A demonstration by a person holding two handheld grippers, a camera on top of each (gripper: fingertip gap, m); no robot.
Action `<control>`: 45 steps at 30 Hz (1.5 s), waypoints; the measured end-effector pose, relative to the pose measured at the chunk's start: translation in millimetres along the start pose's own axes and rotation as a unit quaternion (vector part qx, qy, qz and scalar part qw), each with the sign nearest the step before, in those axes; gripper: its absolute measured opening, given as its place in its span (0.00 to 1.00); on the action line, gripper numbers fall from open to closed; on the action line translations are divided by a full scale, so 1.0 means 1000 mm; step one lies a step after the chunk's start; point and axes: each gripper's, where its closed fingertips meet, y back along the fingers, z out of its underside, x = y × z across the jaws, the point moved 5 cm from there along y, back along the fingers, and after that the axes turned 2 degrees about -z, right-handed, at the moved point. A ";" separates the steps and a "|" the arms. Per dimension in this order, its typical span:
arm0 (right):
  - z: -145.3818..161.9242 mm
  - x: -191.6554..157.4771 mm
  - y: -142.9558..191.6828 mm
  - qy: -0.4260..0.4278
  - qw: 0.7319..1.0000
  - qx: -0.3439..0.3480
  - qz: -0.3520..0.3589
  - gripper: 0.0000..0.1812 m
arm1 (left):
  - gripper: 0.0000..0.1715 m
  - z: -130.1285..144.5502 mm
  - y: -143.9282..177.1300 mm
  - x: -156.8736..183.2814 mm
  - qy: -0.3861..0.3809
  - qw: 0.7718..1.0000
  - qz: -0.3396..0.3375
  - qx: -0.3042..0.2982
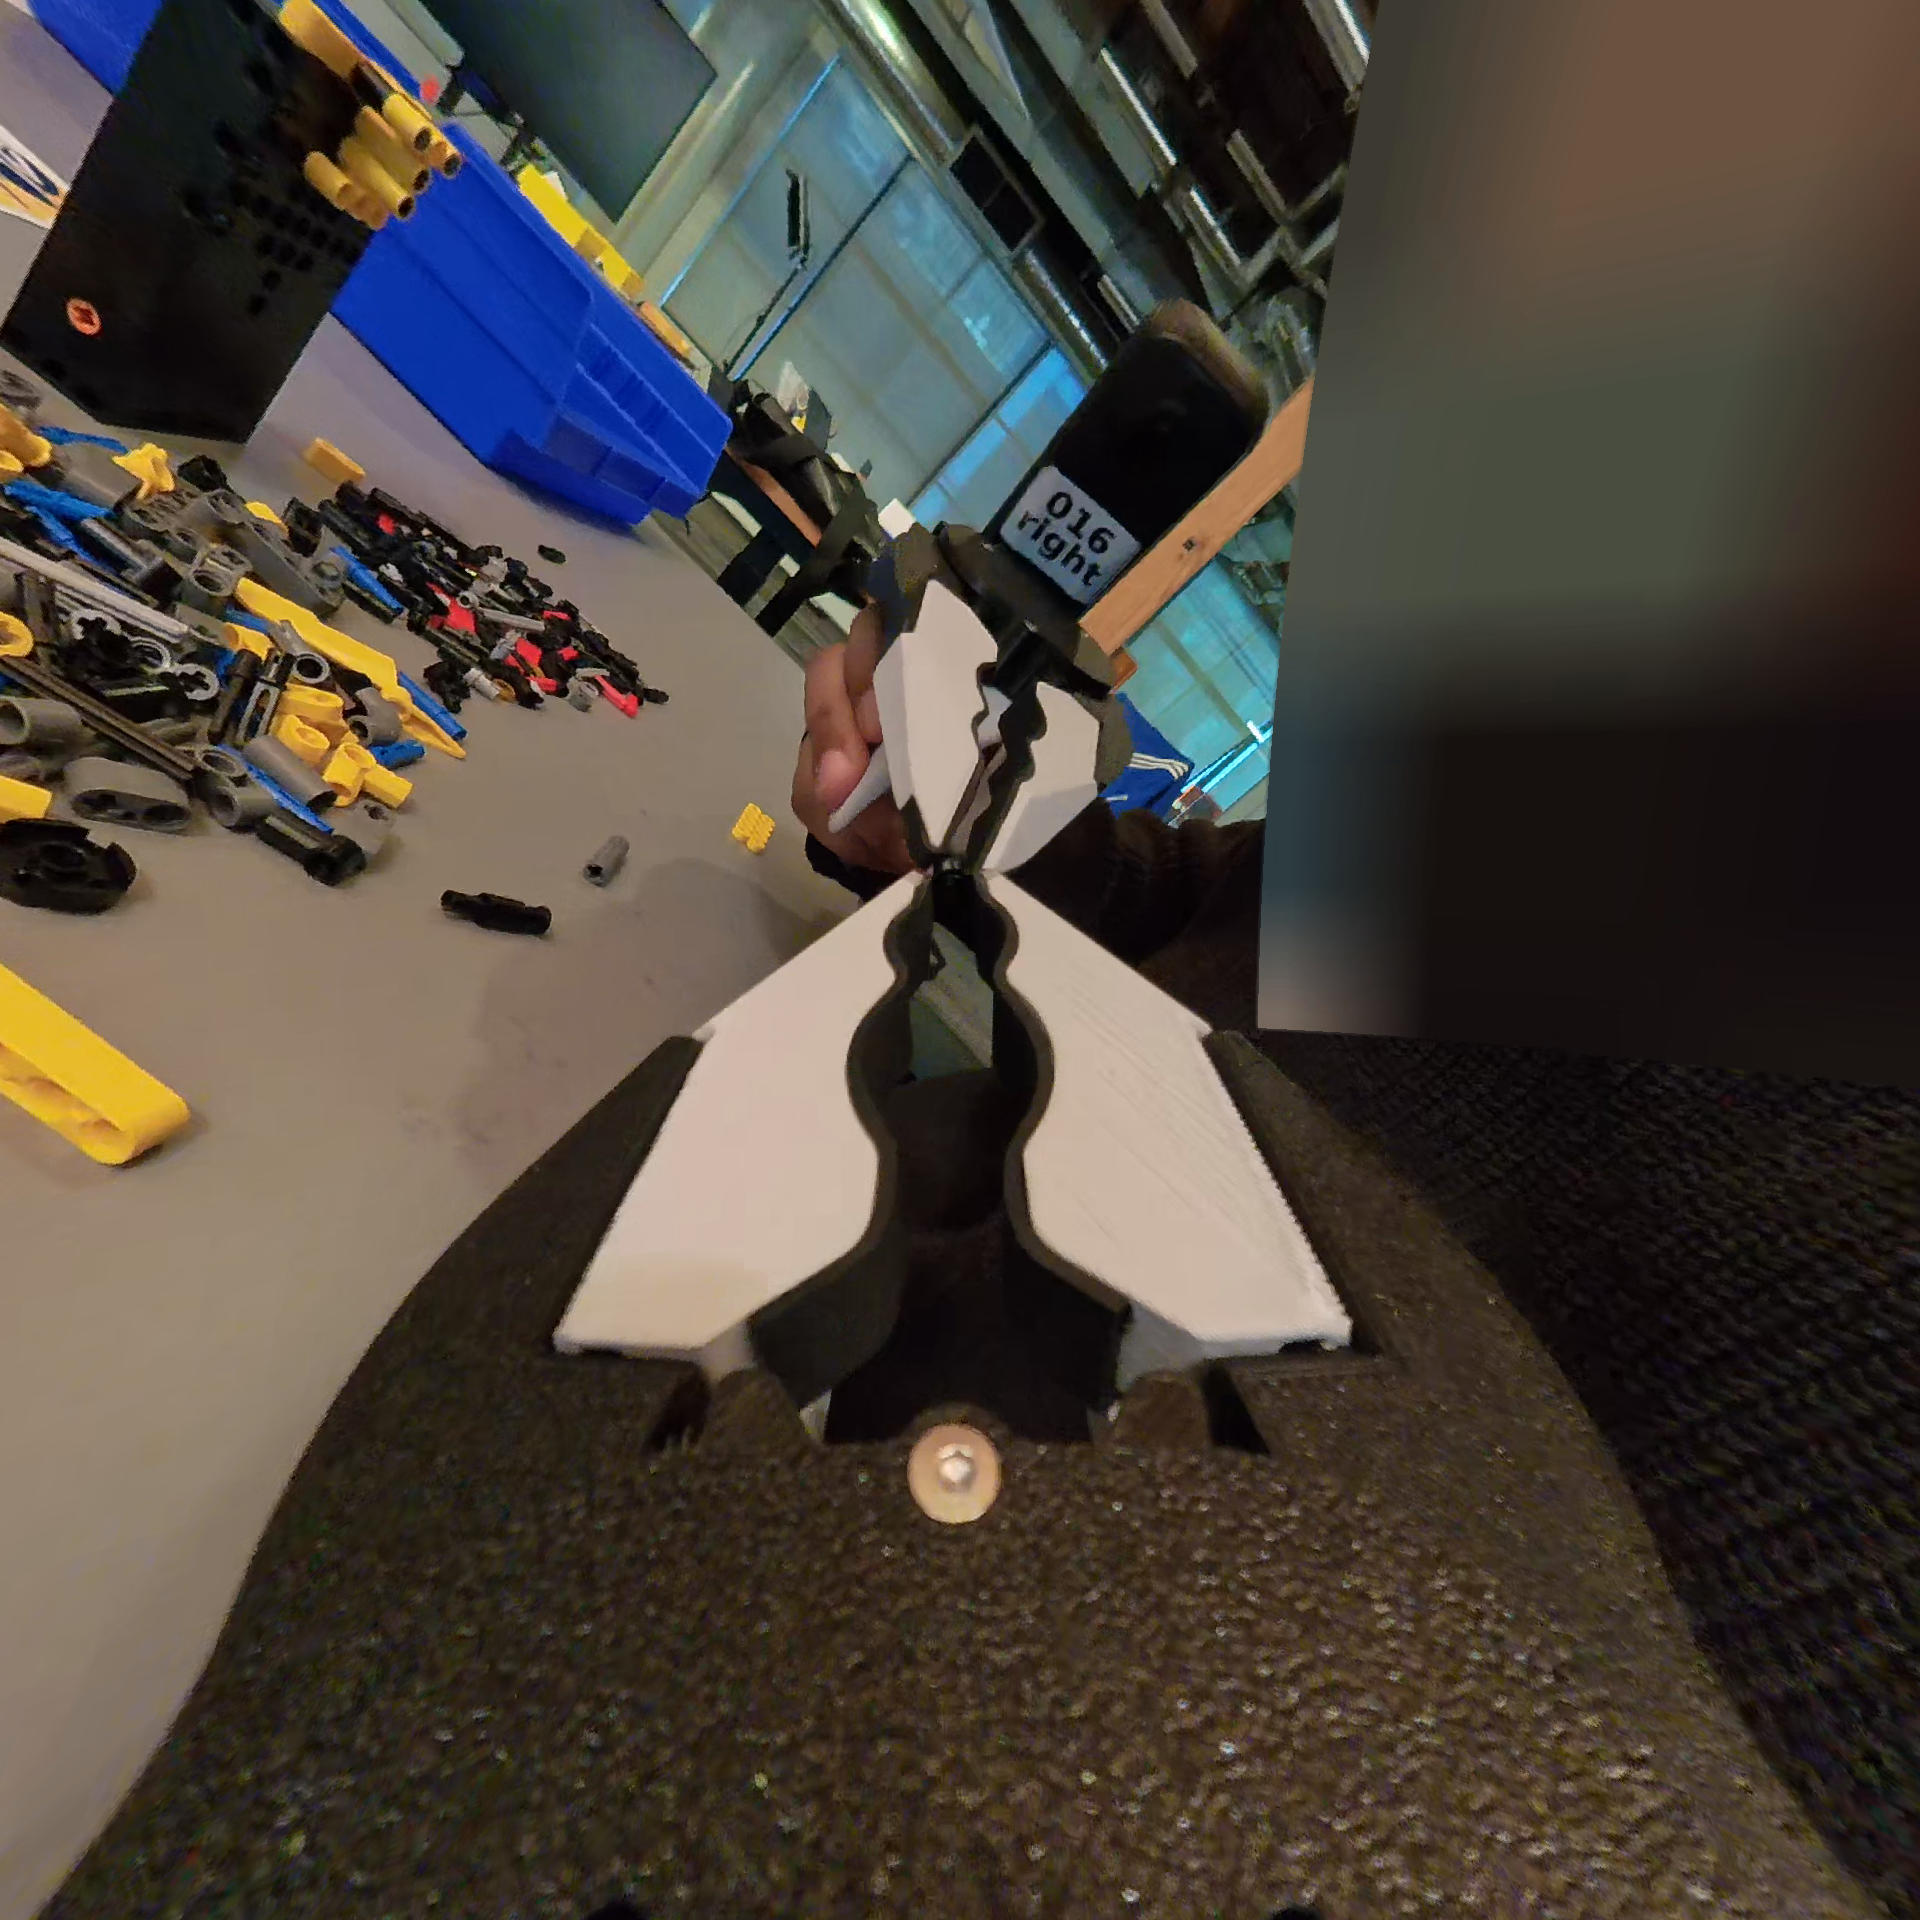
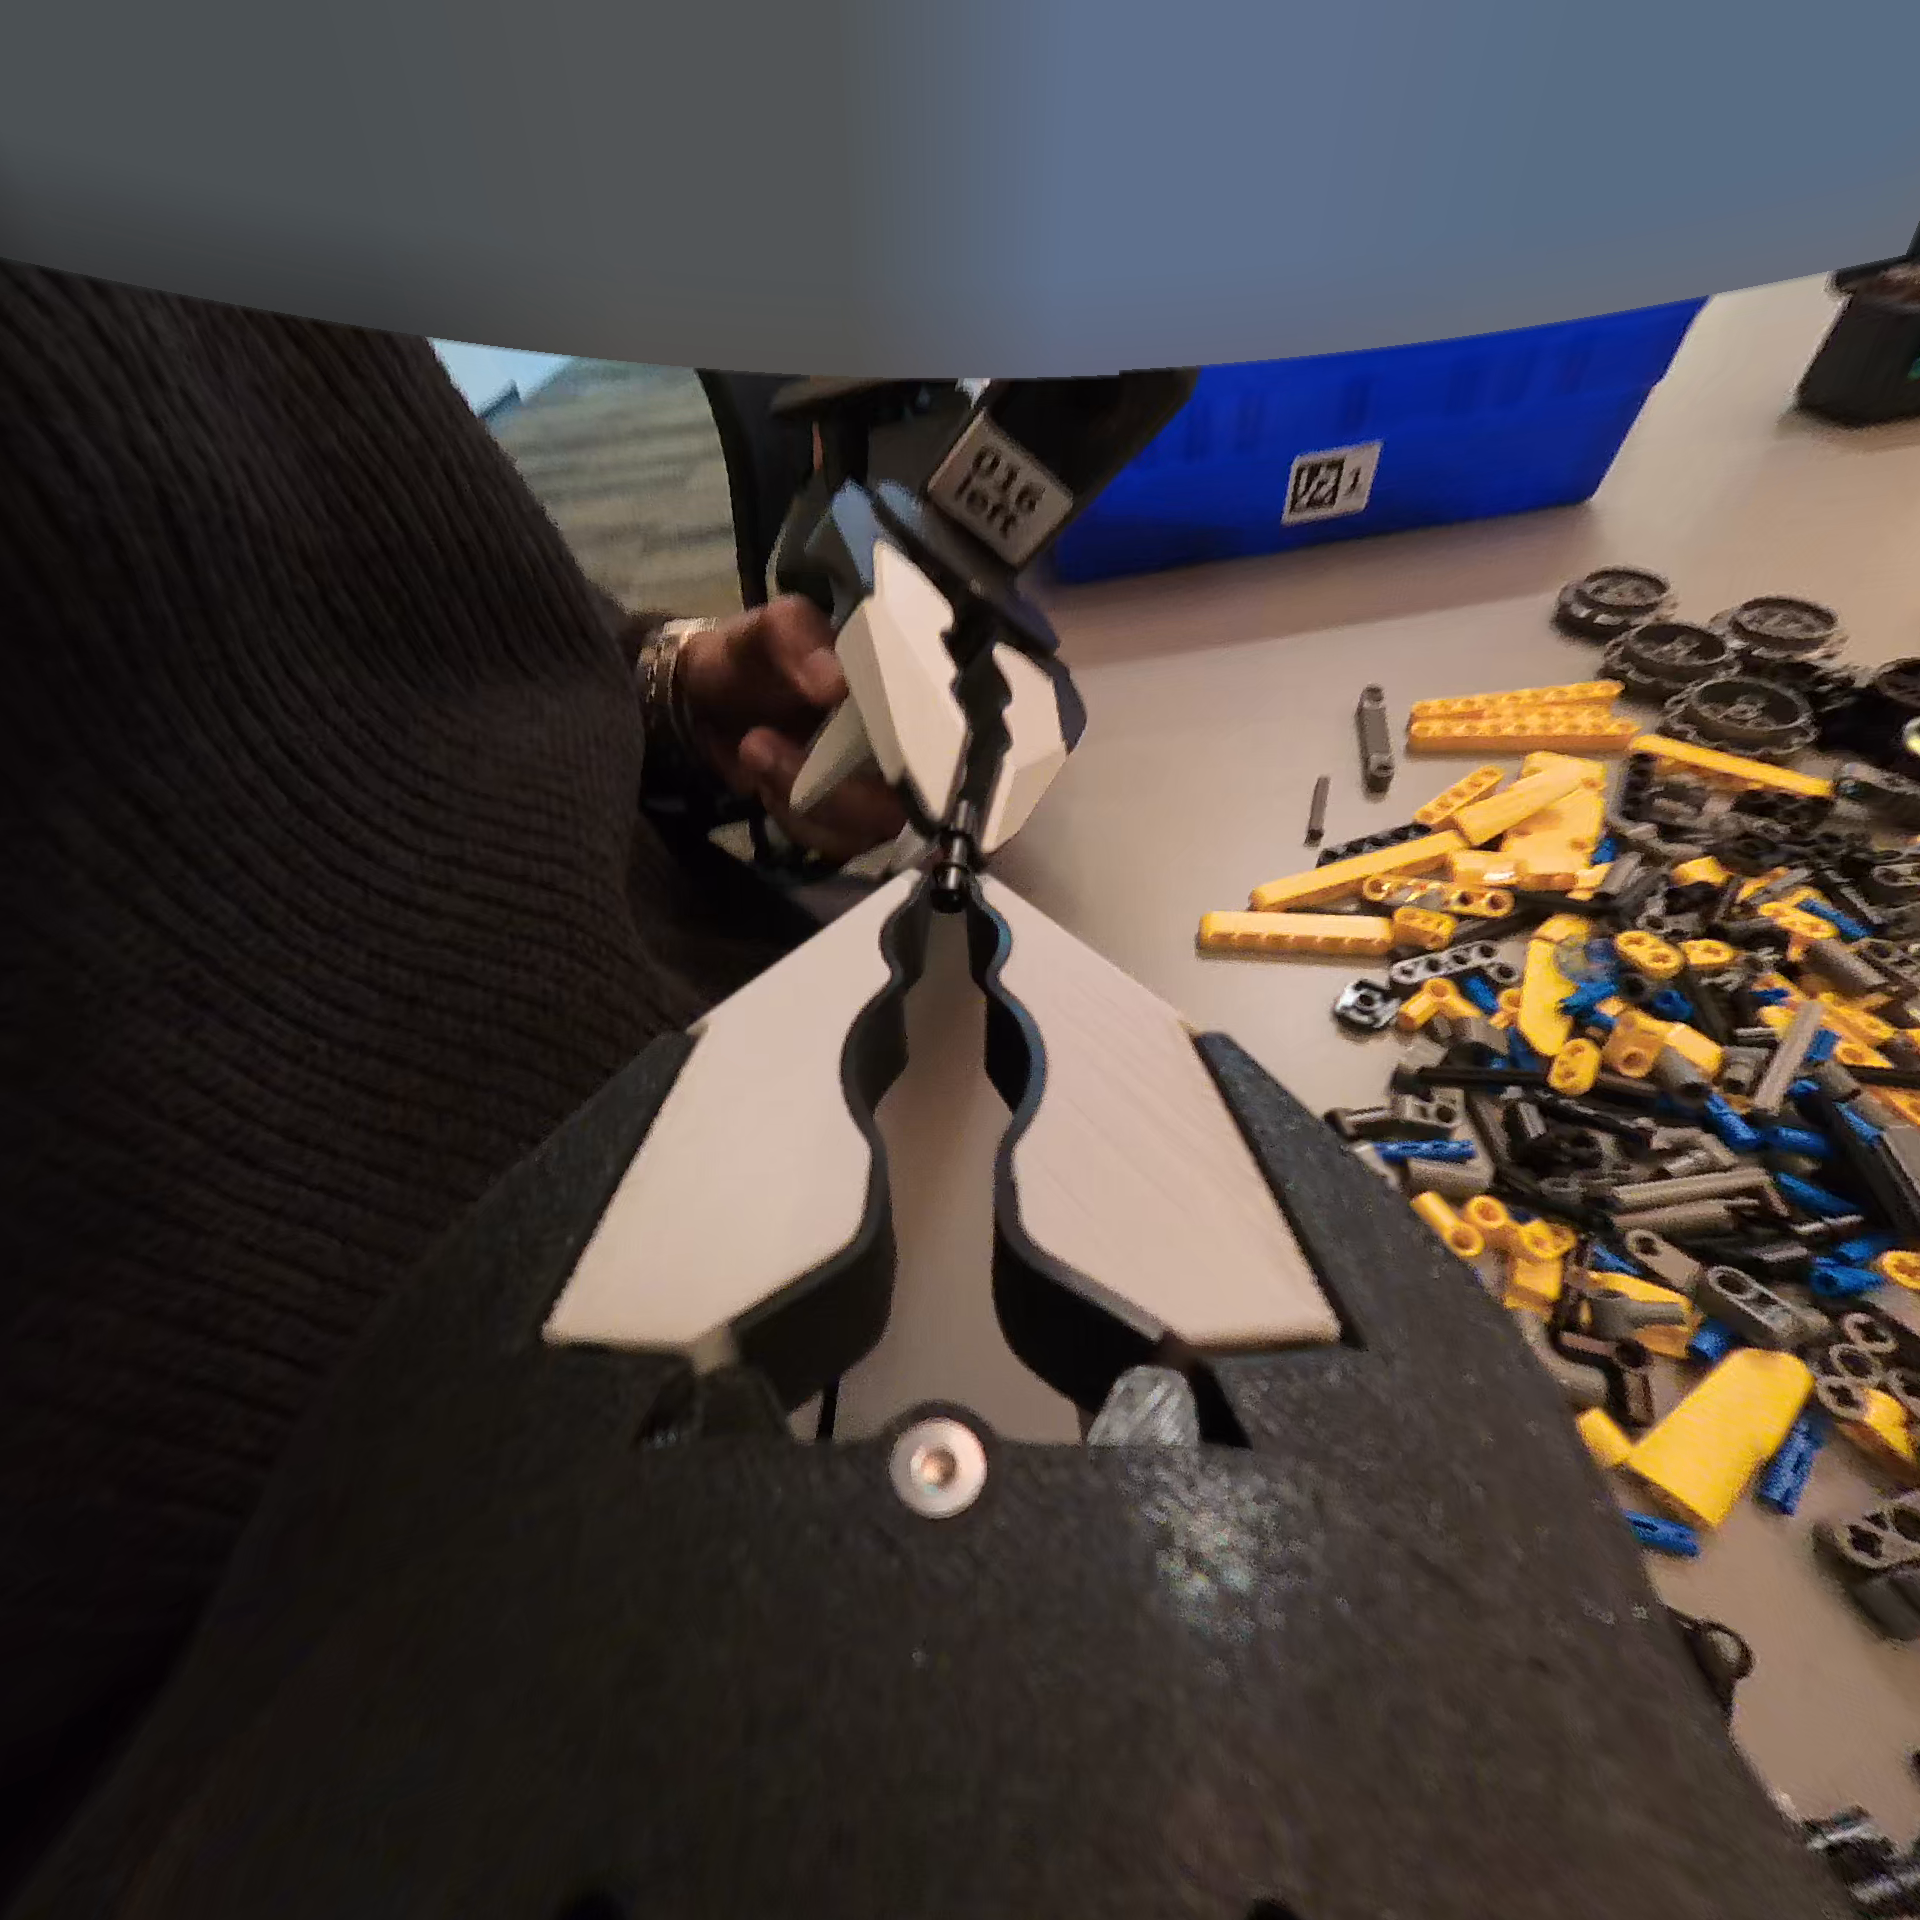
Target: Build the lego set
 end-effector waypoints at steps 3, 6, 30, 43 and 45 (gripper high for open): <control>0.000 -0.002 -0.001 0.004 1.000 0.006 0.000 0.02 | 0.03 -0.001 0.000 0.001 0.011 1.000 0.011 0.000; -0.001 -0.001 0.000 0.005 1.000 0.011 0.002 0.02 | 0.03 -0.003 0.000 0.001 0.011 1.000 0.012 0.002; 0.017 0.000 -0.002 -0.063 0.994 0.069 0.050 0.02 | 0.03 0.008 -0.002 -0.011 0.068 0.997 -0.014 0.015; 0.020 0.003 -0.004 -0.075 0.994 0.054 0.050 0.02 | 0.03 0.011 -0.001 -0.016 0.091 0.996 -0.018 0.014; 0.021 0.003 -0.003 -0.081 0.994 0.054 0.046 0.02 | 0.03 0.012 -0.002 -0.016 0.095 0.995 -0.012 0.014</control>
